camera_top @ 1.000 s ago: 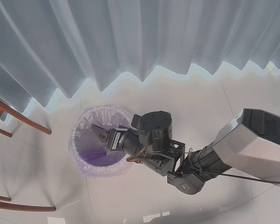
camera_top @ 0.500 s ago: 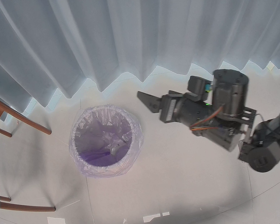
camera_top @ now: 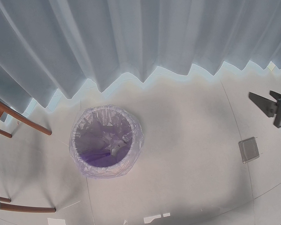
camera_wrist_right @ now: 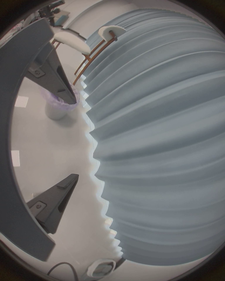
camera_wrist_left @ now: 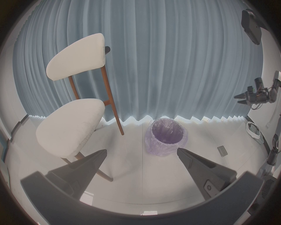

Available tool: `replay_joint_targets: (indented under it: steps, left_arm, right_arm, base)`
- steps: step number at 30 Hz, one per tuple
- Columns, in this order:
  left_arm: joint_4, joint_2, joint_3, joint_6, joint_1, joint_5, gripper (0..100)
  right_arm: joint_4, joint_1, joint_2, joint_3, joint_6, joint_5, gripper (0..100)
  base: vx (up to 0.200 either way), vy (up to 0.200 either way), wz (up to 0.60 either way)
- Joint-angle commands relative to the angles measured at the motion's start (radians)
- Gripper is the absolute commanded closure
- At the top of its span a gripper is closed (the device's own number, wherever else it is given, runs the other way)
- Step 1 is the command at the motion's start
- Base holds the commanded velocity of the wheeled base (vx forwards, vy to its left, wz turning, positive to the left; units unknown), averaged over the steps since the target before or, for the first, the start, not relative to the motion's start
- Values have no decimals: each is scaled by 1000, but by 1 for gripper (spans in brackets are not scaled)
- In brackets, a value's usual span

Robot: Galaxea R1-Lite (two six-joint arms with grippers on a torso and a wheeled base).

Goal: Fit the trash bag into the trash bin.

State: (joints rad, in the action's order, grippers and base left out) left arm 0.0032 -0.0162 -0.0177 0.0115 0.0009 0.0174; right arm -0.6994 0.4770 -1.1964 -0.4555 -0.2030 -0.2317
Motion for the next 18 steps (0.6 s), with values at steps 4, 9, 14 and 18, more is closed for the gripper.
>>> replay_joint_targets:
  steps: [4, 9, 14, 18]
  left_arm:
    - [0, 16, 18, -2, 1, -1, 0]
    - [0, 16, 18, 1, 1, 1, 0]
    - [0, 16, 18, -2, -1, -2, 0]
    - [0, 16, 18, -2, -1, -1, 0]
  right_arm:
    - [386, -419, 894, 456, 149, 81, 0]
    - [776, -477, 1196, 434, 186, 189, 0]
    - [702, -480, 1193, 456, 165, 178, 0]
    - [698, -482, 1193, 456, 142, 166, 0]
  base:
    - [0, 0, 0]
    - [0, 0, 0]
    - [0, 0, 0]
    - [0, 0, 0]
